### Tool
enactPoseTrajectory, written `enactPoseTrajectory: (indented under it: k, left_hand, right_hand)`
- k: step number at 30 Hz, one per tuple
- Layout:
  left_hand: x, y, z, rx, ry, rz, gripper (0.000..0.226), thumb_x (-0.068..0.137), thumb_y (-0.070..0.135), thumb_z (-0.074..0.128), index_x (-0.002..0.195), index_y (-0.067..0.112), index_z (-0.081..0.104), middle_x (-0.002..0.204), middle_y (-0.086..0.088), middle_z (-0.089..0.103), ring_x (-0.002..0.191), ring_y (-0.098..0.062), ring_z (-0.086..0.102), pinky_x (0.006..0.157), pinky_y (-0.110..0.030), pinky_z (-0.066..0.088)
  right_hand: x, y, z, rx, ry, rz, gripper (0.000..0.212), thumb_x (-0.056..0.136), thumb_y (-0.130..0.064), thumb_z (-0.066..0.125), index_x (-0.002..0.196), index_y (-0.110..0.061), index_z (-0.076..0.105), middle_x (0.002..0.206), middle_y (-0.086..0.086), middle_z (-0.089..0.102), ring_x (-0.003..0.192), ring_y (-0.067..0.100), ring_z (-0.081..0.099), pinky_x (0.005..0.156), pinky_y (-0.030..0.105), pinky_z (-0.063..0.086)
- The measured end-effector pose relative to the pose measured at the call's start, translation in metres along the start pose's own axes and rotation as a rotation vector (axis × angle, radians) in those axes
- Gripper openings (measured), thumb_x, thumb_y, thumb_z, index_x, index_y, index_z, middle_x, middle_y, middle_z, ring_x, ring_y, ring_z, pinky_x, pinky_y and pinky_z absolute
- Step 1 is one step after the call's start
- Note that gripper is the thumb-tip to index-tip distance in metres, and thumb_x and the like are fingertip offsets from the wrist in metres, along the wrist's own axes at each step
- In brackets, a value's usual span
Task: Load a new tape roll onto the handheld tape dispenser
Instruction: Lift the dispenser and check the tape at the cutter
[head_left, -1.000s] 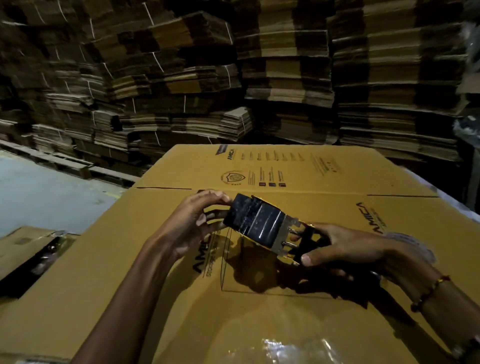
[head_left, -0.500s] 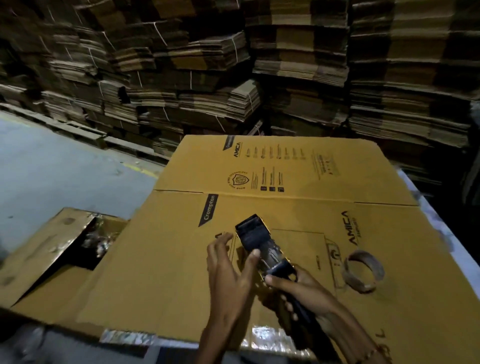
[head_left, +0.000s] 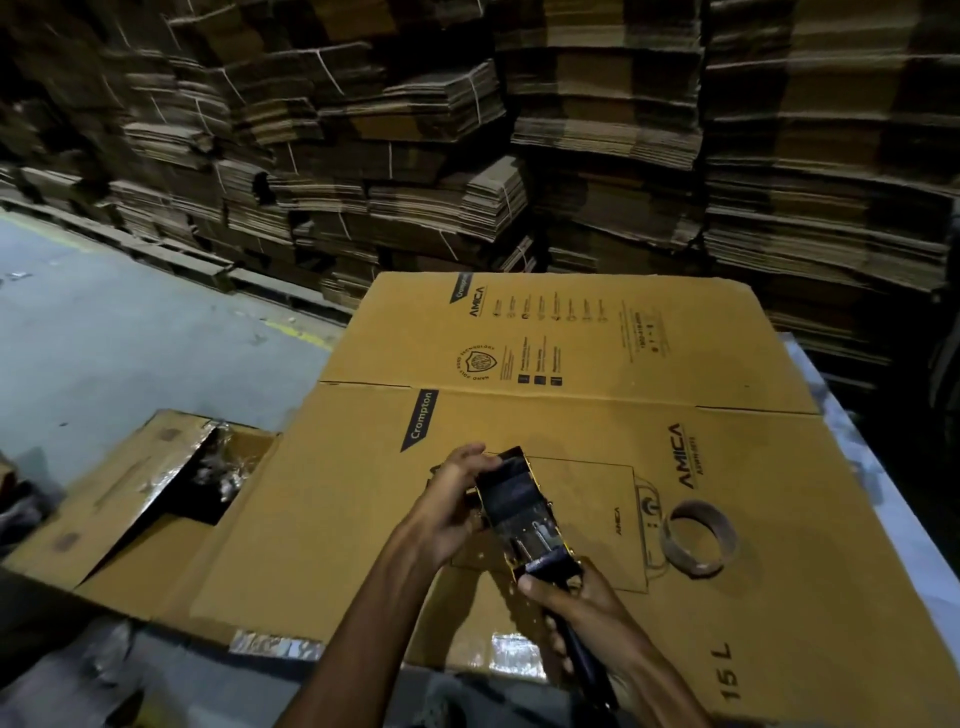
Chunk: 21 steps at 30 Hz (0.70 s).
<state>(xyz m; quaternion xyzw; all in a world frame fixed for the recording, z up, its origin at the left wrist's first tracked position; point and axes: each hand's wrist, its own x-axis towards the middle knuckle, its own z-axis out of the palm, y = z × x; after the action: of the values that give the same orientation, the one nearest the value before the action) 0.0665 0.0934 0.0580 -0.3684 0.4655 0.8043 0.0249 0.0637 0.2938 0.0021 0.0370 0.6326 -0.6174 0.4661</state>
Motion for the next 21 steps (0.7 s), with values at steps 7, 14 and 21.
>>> enactPoseTrajectory:
  k: [7, 14, 21]
  left_hand:
    - [0.003, 0.012, -0.012, 0.429, 0.329, 0.5, 0.025, 0.098, 0.02, 0.059, 0.123, 0.021, 0.06, 0.132, -0.002, 0.051, 0.116, -0.019, 0.053, 0.063, -0.017, 0.049]
    - [0.008, -0.011, -0.023, 0.352, 0.06, 0.183, 0.015, 0.099, 0.032, 0.058, 0.108, 0.022, 0.064, 0.116, -0.004, 0.065, 0.109, -0.026, 0.062, 0.082, -0.034, 0.054]
    - [0.021, 0.003, -0.02, 0.164, -0.177, -0.115, 0.034, 0.102, 0.04, 0.048, 0.123, 0.015, 0.06, 0.115, -0.006, 0.067, 0.104, -0.023, 0.063, 0.093, -0.044, 0.053]
  right_hand:
    - [-0.012, -0.006, 0.016, 0.075, 0.034, -0.009, 0.06, 0.076, -0.031, 0.084, 0.123, -0.019, 0.049, 0.059, 0.007, 0.055, 0.046, 0.019, 0.05, 0.042, 0.025, 0.041]
    - [-0.006, -0.006, 0.053, 0.256, 0.11, 0.048, 0.042, 0.077, -0.038, 0.083, 0.097, -0.011, 0.058, 0.065, 0.005, 0.051, 0.048, 0.017, 0.047, 0.045, 0.026, 0.038]
    - [-0.005, -0.012, 0.086, 0.194, 0.337, -0.019, 0.042, 0.084, -0.041, 0.076, 0.104, -0.009, 0.06, 0.064, 0.002, 0.056, 0.049, 0.014, 0.051, 0.045, 0.025, 0.042]
